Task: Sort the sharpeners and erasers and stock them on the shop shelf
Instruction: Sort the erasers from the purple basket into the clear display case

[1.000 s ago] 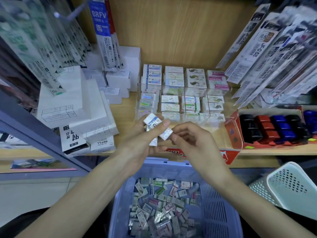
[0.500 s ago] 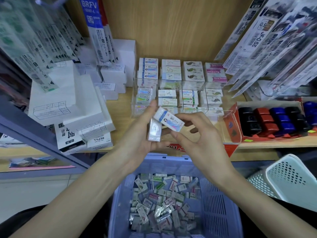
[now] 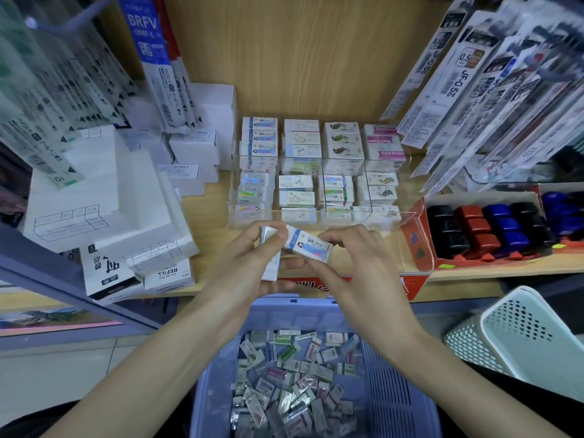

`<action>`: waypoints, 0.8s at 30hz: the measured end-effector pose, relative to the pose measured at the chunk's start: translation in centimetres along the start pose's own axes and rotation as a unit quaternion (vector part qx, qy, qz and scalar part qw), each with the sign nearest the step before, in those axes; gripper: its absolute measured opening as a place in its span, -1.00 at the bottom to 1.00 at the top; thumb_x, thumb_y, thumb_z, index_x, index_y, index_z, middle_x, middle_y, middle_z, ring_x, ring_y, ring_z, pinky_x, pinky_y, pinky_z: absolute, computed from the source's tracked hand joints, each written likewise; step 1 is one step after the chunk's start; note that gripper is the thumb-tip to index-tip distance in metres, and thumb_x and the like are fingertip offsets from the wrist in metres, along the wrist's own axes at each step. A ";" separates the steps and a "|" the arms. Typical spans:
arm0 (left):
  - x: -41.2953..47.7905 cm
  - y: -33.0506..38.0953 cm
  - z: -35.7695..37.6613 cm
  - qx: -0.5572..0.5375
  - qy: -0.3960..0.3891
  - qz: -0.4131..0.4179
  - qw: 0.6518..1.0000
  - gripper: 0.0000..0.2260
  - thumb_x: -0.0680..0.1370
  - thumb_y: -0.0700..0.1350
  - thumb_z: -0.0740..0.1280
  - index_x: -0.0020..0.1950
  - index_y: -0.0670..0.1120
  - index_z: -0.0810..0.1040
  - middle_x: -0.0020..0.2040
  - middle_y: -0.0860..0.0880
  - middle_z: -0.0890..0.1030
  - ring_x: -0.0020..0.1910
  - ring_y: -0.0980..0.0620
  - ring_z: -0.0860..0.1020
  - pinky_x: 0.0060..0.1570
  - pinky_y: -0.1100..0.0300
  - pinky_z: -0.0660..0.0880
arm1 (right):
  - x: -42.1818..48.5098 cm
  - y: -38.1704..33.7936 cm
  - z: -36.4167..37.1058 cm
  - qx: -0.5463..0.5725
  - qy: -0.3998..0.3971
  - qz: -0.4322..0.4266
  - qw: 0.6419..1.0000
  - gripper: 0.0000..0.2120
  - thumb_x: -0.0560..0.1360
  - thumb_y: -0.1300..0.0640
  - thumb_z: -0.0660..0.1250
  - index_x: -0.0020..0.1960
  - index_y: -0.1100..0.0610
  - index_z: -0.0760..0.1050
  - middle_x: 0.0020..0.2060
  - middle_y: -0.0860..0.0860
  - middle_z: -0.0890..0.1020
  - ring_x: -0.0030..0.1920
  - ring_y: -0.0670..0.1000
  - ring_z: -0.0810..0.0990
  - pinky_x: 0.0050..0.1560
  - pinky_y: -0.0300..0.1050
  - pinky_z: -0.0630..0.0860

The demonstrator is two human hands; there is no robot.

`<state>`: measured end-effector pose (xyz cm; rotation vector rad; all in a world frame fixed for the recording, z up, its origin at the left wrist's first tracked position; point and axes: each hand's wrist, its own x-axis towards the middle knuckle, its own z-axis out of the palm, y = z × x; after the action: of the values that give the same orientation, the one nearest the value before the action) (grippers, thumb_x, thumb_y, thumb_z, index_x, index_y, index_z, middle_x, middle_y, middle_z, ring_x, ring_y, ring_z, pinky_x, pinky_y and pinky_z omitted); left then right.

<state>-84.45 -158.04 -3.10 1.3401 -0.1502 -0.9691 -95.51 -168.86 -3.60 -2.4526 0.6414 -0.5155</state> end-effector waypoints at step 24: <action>0.8 1.3 -0.8 0.098 -0.008 0.102 0.990 -0.75 0.29 0.11 0.42 -0.09 0.09 0.59 -0.28 0.00 0.64 -0.31 0.06 0.57 -0.35 0.17 0.47 | 0.6 -0.9 -1.6 0.408 -0.161 0.119 0.891 -0.70 0.47 0.00 0.33 0.18 0.02 0.43 -0.03 0.00 0.62 -0.01 -0.03 0.59 0.03 -0.21 0.52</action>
<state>-82.81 -158.07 -2.50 1.4656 -0.3962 -0.8061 -95.53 -169.22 -1.68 -1.5810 0.4465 -0.1996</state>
